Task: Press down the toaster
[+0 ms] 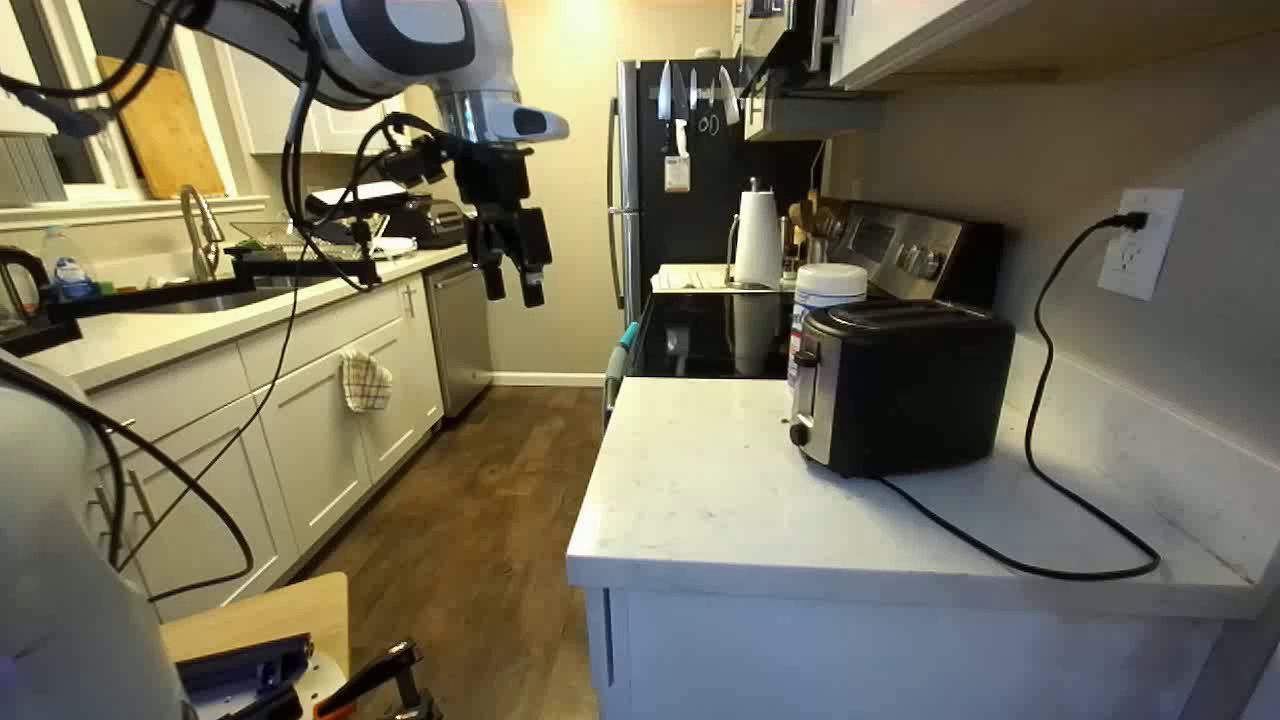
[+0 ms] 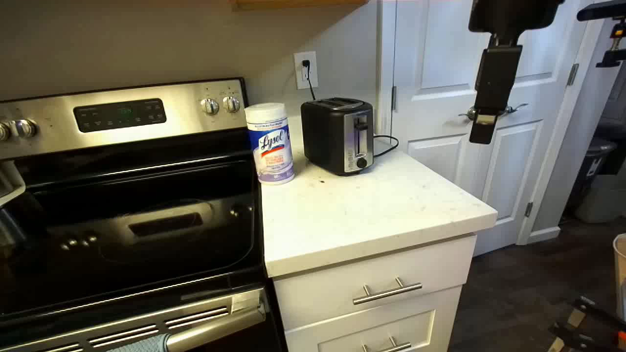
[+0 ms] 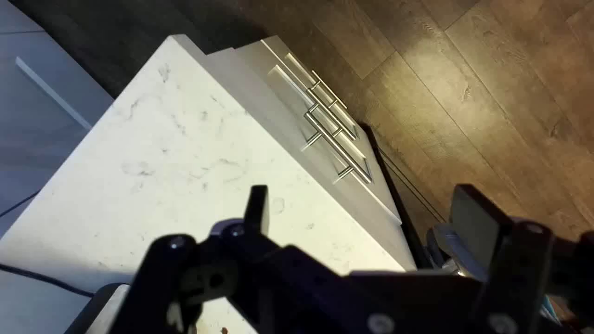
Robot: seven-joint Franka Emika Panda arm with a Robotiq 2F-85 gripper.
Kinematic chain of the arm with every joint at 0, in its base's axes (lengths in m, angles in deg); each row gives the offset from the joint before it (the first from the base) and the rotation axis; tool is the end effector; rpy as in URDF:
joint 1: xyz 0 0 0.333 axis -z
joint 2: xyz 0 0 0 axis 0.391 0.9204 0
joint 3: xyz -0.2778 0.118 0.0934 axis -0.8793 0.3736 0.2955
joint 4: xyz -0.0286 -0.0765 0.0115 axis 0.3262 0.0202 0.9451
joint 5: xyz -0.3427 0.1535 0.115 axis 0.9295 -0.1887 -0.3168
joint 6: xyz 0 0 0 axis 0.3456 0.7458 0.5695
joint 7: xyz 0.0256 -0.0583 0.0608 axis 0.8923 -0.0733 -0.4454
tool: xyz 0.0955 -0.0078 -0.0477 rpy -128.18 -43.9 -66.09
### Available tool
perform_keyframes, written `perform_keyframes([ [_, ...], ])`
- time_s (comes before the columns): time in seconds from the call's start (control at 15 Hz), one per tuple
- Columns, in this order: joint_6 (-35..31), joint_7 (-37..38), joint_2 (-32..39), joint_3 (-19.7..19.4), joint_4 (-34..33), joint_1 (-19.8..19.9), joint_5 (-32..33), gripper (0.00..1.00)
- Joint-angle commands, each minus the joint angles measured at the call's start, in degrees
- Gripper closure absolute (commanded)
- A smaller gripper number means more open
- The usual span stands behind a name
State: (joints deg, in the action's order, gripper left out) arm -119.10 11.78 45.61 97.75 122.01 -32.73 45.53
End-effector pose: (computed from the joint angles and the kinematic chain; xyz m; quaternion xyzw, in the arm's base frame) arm 0.3700 0.1954 0.5153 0.9935 0.1040 0.0310 0.0333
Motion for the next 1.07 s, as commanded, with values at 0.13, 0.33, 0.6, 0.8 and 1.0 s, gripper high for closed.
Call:
perform_keyframes([
  [0.13, 0.1, 0.3, 0.1, -0.5, -0.1, -0.6, 0.3, 0.00],
  [0.33, 0.1, 0.3, 0.1, -0.5, -0.1, -0.6, 0.3, 0.00],
  [0.6, 0.1, 0.3, 0.1, -0.5, -0.1, -0.6, 0.3, 0.00],
  [0.8, -0.3, 1.6, 0.2, -0.6, 0.2, -0.3, -0.1, 0.00],
  [1.0, -2.7, 3.6, 0.4, -1.5, 1.3, 0.7, -0.5, 0.00],
])
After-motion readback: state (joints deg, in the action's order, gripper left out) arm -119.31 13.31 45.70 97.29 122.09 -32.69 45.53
